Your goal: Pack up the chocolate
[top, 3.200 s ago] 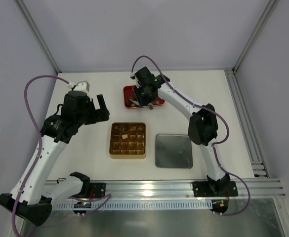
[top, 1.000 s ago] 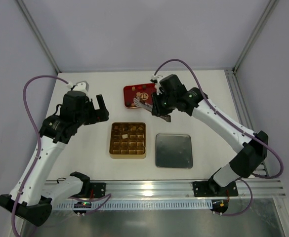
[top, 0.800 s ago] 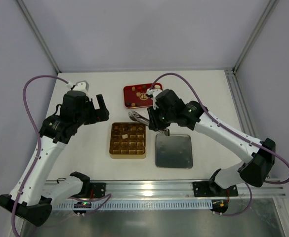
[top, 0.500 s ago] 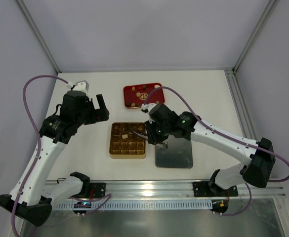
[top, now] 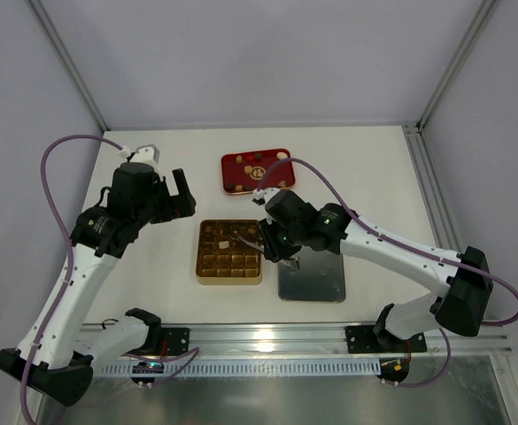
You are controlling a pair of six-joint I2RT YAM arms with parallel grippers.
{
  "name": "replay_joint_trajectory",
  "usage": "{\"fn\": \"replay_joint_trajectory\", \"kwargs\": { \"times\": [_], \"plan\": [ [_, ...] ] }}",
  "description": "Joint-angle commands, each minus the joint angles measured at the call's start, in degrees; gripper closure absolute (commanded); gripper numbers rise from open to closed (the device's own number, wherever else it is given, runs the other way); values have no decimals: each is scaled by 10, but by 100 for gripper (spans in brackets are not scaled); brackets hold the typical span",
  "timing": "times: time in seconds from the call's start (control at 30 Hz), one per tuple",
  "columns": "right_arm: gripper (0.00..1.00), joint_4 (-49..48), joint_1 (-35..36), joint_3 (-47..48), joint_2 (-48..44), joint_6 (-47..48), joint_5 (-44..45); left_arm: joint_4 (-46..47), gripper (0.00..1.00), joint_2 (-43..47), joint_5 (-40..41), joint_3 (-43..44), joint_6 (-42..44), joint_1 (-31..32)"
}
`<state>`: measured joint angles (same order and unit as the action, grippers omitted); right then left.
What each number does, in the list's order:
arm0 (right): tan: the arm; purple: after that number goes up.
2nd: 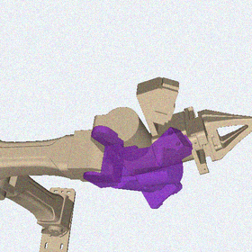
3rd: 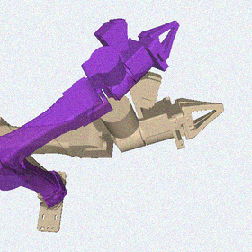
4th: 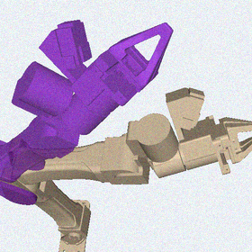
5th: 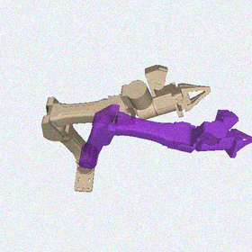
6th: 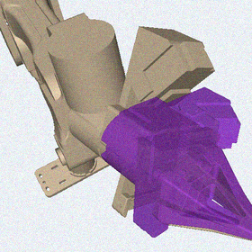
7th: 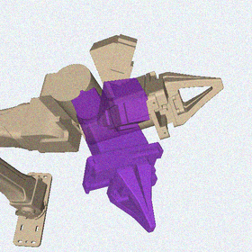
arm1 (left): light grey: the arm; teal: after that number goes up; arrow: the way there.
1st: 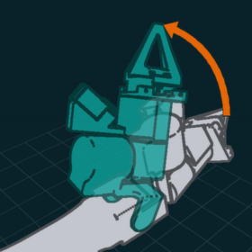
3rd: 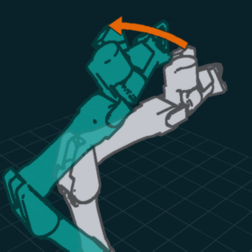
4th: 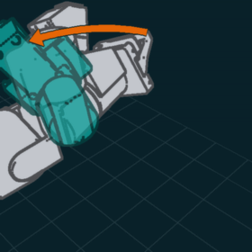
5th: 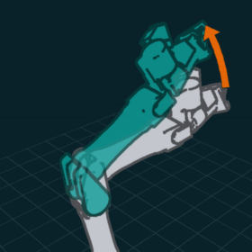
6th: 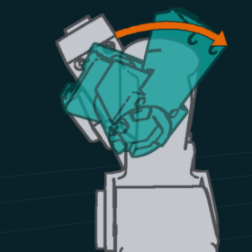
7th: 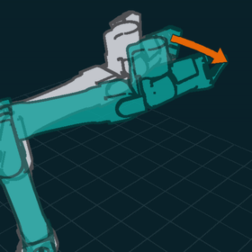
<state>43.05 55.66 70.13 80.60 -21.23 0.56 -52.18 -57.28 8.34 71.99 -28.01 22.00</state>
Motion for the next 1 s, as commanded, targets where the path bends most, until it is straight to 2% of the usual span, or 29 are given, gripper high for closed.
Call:
{"fn": "replay_joint_trajectory", "kwargs": {
  "times": [0.0,0.7,0.97],
  "plan": [
    [63,-29,7,3,-17,-5,9,16,0,1,-2,0,4,1],
    [60,-18,1,34,-24,6,29,16,0,1,-1,3,4,1],
    [60,-19,-108,32,-57,30,-24,16,0,1,-6,3,6,1]
  ]
}}
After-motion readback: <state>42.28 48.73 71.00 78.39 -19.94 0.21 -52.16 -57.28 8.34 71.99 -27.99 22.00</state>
